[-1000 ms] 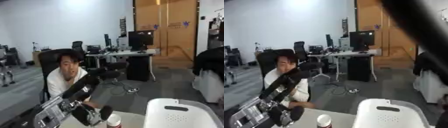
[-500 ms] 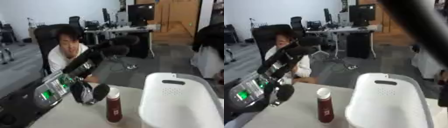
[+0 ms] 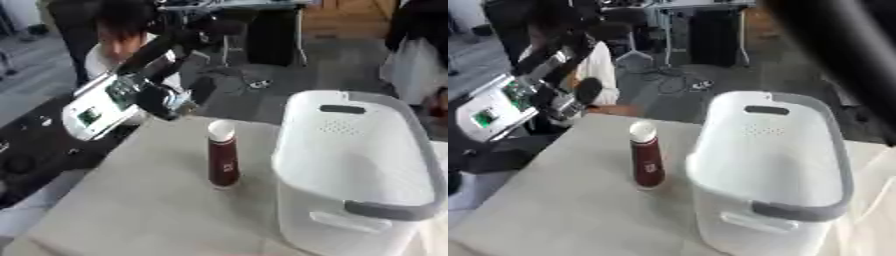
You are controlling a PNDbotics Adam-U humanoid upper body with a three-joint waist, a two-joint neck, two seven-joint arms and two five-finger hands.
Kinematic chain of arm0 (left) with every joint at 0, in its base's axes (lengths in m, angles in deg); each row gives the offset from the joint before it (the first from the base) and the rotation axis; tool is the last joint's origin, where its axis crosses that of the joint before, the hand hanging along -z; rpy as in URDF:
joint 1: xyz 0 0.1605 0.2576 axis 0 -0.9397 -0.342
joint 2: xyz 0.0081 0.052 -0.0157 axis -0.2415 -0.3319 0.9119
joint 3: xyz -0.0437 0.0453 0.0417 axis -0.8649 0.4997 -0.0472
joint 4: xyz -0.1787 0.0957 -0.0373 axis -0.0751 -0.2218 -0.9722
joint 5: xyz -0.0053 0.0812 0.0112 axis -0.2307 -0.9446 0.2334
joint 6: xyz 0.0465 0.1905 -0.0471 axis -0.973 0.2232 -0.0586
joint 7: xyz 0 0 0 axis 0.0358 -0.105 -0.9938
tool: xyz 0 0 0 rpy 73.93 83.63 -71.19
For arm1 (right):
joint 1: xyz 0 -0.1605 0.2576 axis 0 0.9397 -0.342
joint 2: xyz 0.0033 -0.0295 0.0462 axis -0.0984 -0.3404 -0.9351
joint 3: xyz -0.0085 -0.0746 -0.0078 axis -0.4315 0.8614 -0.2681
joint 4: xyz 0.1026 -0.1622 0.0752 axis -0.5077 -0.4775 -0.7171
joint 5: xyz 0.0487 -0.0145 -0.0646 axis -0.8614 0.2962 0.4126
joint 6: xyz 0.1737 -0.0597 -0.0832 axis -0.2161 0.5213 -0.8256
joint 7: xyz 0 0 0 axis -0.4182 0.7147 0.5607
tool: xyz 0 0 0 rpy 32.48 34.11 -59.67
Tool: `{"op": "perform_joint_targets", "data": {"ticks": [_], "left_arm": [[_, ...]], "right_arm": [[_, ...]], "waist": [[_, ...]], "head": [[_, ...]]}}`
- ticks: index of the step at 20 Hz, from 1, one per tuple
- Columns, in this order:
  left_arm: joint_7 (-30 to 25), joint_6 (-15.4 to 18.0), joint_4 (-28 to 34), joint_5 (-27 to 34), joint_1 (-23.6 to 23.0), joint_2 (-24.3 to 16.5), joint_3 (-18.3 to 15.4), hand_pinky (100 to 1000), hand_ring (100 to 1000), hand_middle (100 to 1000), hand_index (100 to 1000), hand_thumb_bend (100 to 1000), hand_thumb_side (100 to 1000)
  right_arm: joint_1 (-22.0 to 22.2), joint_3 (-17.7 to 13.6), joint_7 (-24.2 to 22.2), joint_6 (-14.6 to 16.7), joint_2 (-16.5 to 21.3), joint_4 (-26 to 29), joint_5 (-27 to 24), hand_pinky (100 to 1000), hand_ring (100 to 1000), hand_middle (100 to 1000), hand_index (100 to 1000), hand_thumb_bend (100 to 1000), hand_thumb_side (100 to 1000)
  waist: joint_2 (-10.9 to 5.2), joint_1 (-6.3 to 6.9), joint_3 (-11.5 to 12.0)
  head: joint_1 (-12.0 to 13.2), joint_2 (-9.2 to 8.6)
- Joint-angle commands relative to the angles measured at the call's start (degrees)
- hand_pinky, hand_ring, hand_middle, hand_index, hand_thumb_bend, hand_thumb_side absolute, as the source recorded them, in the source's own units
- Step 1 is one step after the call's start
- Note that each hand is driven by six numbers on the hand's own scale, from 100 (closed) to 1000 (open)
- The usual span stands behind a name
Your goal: Pick up objects on the table and place them in the box.
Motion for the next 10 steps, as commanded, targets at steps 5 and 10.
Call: {"op": "perform_joint_targets", "data": {"ticks": [5, 10], "left_arm": [[-15.1, -3.3, -12.7, 2.7, 6.5, 3.0, 0.3, 1000, 1000, 1000, 1000, 100, 879], [-21.3, -3.1, -20.0, 3.0, 10.0, 6.5, -0.1, 1000, 1000, 1000, 1000, 100, 892]], "right_arm": [[-0.5, -0.4, -1.1, -0.6, -0.3, 0.9, 0.4, 138, 416, 461, 591, 100, 817], [-0.6, -0.4, -2.5, -0.9, -0.7, 0.9, 1.0, 137, 418, 461, 590, 100, 829]], "waist": [[-0.46, -0.2, -0.3], [-0.5, -0.23, -0.7]], "head": [[-0.6, 0.0], [-0.5, -0.92]]}}
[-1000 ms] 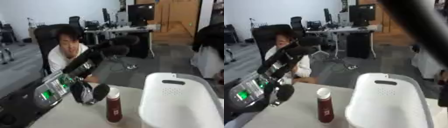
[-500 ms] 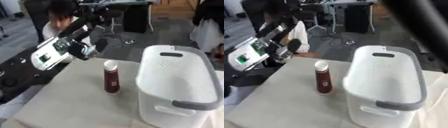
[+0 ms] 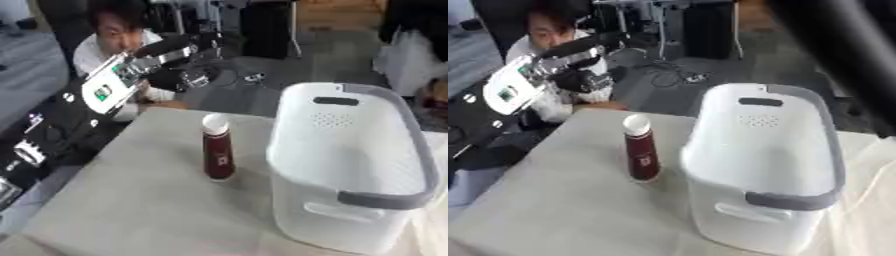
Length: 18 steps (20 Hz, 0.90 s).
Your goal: Pick up objects on the table and place them in the box.
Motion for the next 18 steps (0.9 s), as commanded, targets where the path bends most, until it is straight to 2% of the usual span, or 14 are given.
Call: {"op": "perform_joint_targets", "data": {"ticks": [1, 8, 18], "left_arm": [[-3.4, 0.3, -4.5, 0.1, 2.7, 0.9, -0.9, 1000, 1000, 1000, 1000, 100, 893], [-6.5, 2.2, -12.0, -2.8, 5.0, 3.9, -2.2, 1000, 1000, 1000, 1000, 100, 913], [-9.7, 4.3, -16.9, -5.8, 5.2, 5.2, -1.7, 1000, 1000, 1000, 1000, 100, 943]], "right_arm": [[-0.7, -0.2, -0.8, -0.1, -0.6, 0.6, 0.4, 137, 418, 461, 590, 100, 829], [-0.9, -0.1, -1.5, -0.3, -1.2, 0.6, 0.4, 137, 418, 460, 590, 100, 836], [-0.9, 0.0, -2.1, -0.3, -1.3, 0.6, 0.2, 135, 418, 460, 590, 100, 844]], "waist": [[-0.47, -0.22, -0.2], [-0.32, -0.26, -0.6], [-0.22, -0.23, -0.7]], "head": [[-0.1, -1.07], [0.3, -1.82], [0.6, -2.49]]}}
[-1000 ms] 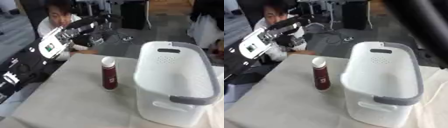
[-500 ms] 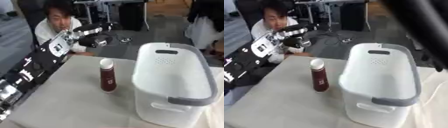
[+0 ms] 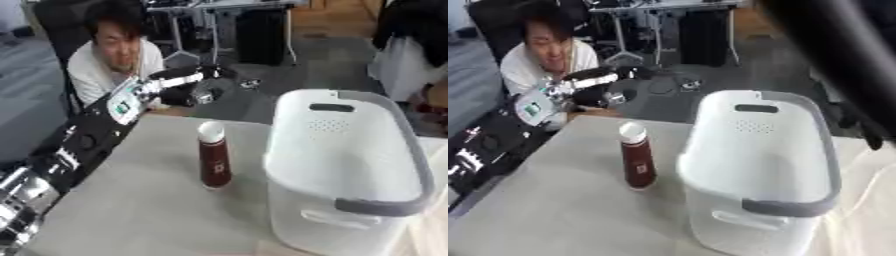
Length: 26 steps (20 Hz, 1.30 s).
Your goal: Pick up objects on the table and place them in the box.
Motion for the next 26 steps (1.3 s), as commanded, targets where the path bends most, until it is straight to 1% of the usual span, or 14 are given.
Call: {"op": "perform_joint_targets", "data": {"ticks": [1, 10, 11, 12, 21, 26], "left_arm": [[-4.4, 4.0, -0.9, -0.7, 1.5, -0.9, -0.6, 1000, 1000, 1000, 1000, 100, 950], [-6.2, 4.3, -3.1, -0.7, 0.9, 0.3, -1.0, 1000, 1000, 1000, 1000, 100, 962], [-6.3, 4.4, -3.4, -0.9, 0.9, 0.4, -1.0, 1000, 1000, 1000, 1000, 100, 949], [-6.3, 4.5, -3.6, -1.0, 0.9, 0.6, -1.1, 1000, 1000, 1000, 1000, 100, 962], [-7.1, 5.5, -4.5, -1.5, 0.7, 1.6, -0.8, 1000, 1000, 1000, 1000, 100, 976], [-8.1, 5.6, -4.7, -1.3, -0.4, 1.8, -0.6, 1000, 1000, 1000, 1000, 100, 994]], "right_arm": [[-0.9, 0.0, -0.3, 0.0, -0.2, 0.6, -0.2, 135, 418, 460, 590, 100, 846], [-1.2, 0.0, -0.9, 0.0, -0.4, 0.6, -0.3, 134, 417, 460, 590, 100, 851], [-1.3, 0.0, -1.0, 0.0, -0.4, 0.6, -0.3, 134, 418, 460, 590, 100, 852], [-1.3, 0.0, -1.0, 0.1, -0.4, 0.6, -0.3, 134, 418, 460, 590, 100, 852], [-1.4, 0.1, -1.4, 0.1, -0.5, 0.6, -0.4, 133, 418, 459, 590, 100, 855], [-1.5, 0.1, -1.5, 0.1, -0.4, 0.6, -0.3, 133, 418, 460, 590, 100, 857]], "waist": [[-0.39, -0.16, 0.0], [-0.09, -0.28, -0.2], [-0.04, -0.3, -0.3], [-0.01, -0.31, -0.3], [0.13, -0.42, -0.3], [0.15, -0.46, -0.2]], "head": [[0.6, -1.02], [0.7, -1.32], [0.7, -1.32], [0.7, -1.33], [1.2, -0.87], [1.3, -0.89]]}}
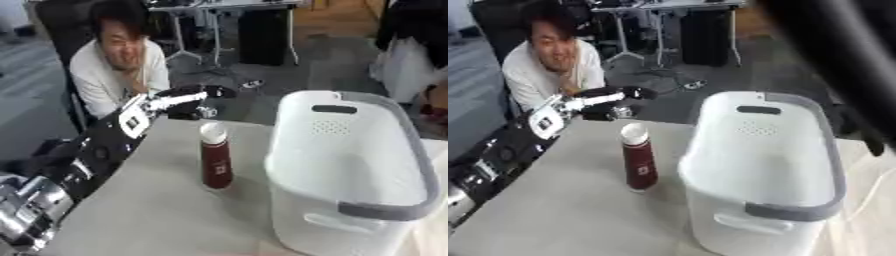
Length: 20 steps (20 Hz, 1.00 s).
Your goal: Pick up objects on the table and place them in the box.
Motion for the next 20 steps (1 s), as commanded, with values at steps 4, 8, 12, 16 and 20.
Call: {"op": "perform_joint_targets", "data": {"ticks": [4, 8, 12, 16, 20], "left_arm": [[-7.8, 6.3, -0.3, 0.3, -0.3, -0.7, -0.2, 1000, 1000, 1000, 1000, 100, 1000], [-9.1, 5.5, -0.2, 0.6, -0.6, -0.8, 0.0, 1000, 1000, 1000, 1000, 100, 1000], [-10.8, 5.1, 1.0, 1.1, -0.8, -1.1, 0.6, 1000, 1000, 1000, 1000, 100, 1000], [-12.3, 4.4, 1.9, 1.5, -0.8, -1.3, 1.1, 1000, 1000, 1000, 1000, 100, 1000], [-13.6, 3.7, 2.8, 1.9, -0.6, -1.5, 1.3, 1000, 1000, 1000, 1000, 100, 1000]], "right_arm": [[-1.2, 0.1, -0.3, 0.0, -0.1, 0.6, -0.2, 132, 418, 460, 590, 100, 858], [-1.2, 0.1, -0.5, -0.1, 0.0, 0.6, -0.2, 132, 418, 460, 590, 100, 859], [-1.2, 0.1, -0.6, -0.1, 0.0, 0.6, -0.3, 132, 418, 460, 590, 100, 859], [-1.2, 0.1, -0.8, -0.1, 0.0, 0.6, -0.3, 133, 418, 460, 592, 100, 860], [-1.2, 0.2, -1.0, -0.2, 0.0, 0.6, -0.3, 133, 419, 461, 593, 100, 861]], "waist": [[-0.33, -0.25, 0.2], [-0.33, -0.24, 0.2], [-0.36, -0.2, 0.2], [-0.39, -0.18, 0.2], [-0.42, -0.15, 0.1]], "head": [[0.6, -0.36], [0.7, -0.17], [0.7, -0.05], [0.6, 0.01], [0.6, 0.04]]}}
